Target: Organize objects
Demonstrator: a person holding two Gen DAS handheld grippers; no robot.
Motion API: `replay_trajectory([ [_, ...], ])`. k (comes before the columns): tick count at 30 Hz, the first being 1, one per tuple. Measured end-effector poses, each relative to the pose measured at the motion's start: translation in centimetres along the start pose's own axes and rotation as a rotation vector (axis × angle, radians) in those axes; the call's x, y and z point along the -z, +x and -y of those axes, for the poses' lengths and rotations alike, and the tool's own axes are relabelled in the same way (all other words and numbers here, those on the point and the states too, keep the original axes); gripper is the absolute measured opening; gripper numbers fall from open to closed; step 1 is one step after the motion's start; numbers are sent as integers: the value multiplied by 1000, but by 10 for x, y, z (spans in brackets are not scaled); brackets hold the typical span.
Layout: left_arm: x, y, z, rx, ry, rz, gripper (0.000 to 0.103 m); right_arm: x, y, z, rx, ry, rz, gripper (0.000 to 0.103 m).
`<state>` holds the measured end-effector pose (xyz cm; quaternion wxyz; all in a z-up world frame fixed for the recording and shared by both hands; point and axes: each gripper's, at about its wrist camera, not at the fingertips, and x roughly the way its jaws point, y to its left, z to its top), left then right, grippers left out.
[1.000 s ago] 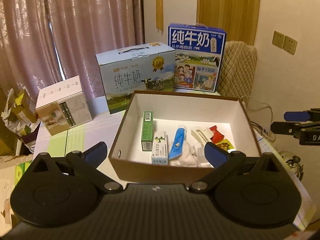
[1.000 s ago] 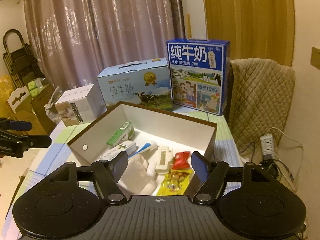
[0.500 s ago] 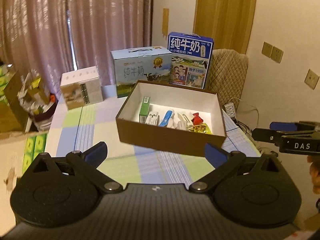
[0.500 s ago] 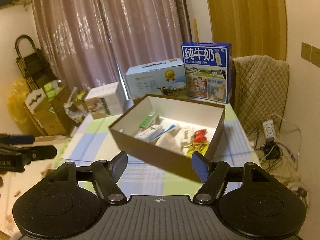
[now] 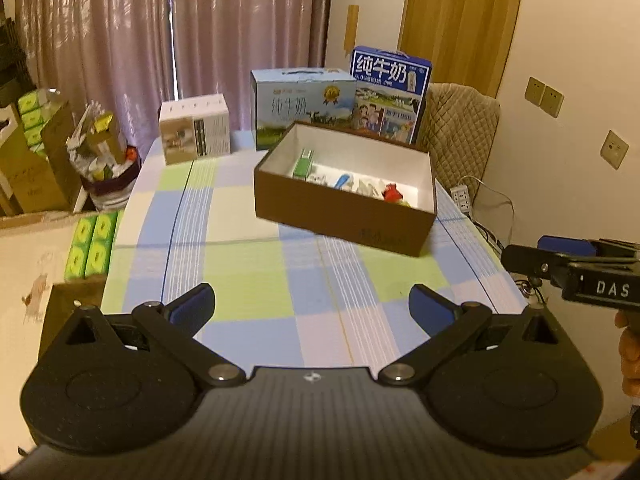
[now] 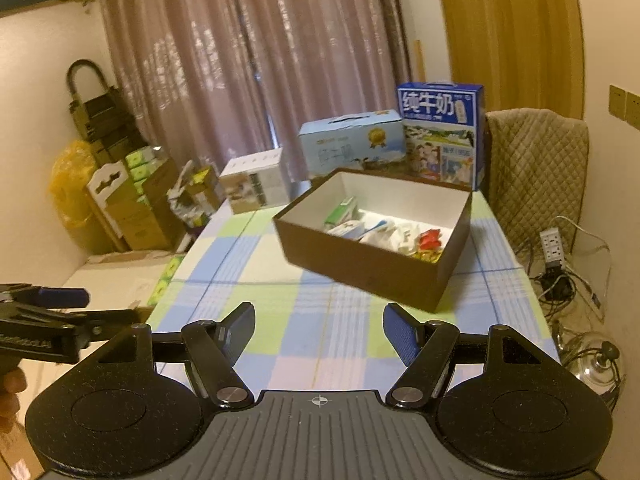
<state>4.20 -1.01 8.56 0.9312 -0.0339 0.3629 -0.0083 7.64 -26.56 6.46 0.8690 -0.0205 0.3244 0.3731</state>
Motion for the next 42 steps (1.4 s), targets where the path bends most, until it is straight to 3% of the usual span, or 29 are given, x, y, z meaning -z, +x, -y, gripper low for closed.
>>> replay_trajectory([
  [8,27,-4,3,-17,-31,-42,102,29,-8,-7,-18,-2,-38,68],
  [20,49,1,-2,-38,-58,-91,102,44,-5,-8,-27,8,-84,68],
  [42,51,5,1,-51,-77,-105,102,53,7,-11,-42,7,-122,68],
])
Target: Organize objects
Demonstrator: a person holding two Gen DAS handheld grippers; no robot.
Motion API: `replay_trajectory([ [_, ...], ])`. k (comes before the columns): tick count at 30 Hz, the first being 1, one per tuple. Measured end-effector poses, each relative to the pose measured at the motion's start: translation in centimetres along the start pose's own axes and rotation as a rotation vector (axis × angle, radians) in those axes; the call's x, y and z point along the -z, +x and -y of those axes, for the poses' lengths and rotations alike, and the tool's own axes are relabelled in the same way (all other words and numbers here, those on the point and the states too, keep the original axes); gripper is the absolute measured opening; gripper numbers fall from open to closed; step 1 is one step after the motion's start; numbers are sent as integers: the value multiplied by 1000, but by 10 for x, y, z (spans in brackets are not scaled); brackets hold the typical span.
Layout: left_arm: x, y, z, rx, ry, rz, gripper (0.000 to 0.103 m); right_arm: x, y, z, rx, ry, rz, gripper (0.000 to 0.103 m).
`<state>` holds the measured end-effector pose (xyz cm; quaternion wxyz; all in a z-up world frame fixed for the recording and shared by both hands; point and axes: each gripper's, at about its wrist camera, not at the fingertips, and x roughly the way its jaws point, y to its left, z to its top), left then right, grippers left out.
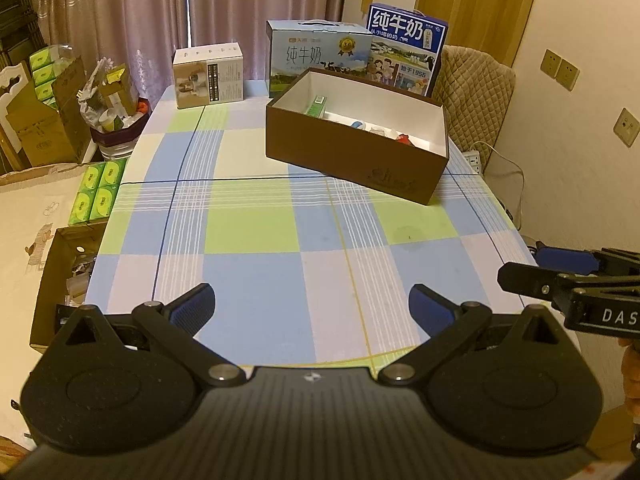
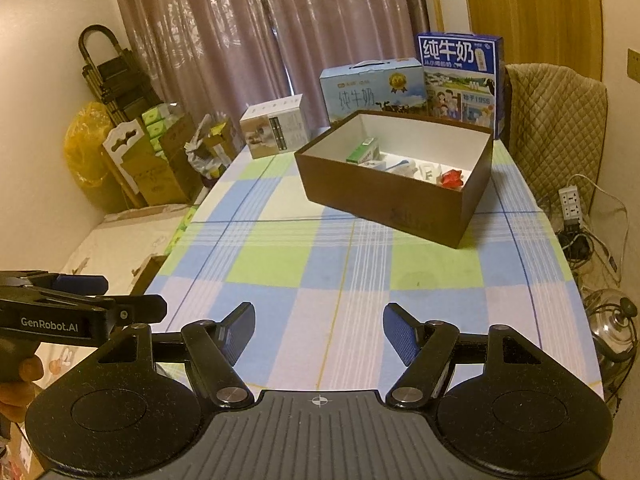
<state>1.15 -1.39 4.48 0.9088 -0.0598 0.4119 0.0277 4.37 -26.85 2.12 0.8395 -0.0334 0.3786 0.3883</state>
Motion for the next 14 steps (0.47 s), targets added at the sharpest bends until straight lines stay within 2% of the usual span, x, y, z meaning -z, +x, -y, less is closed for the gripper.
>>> replay_trajectory([
  [14,4,10,1,-16,-29,-16,102,5,10,5,-6,17,-22,68],
])
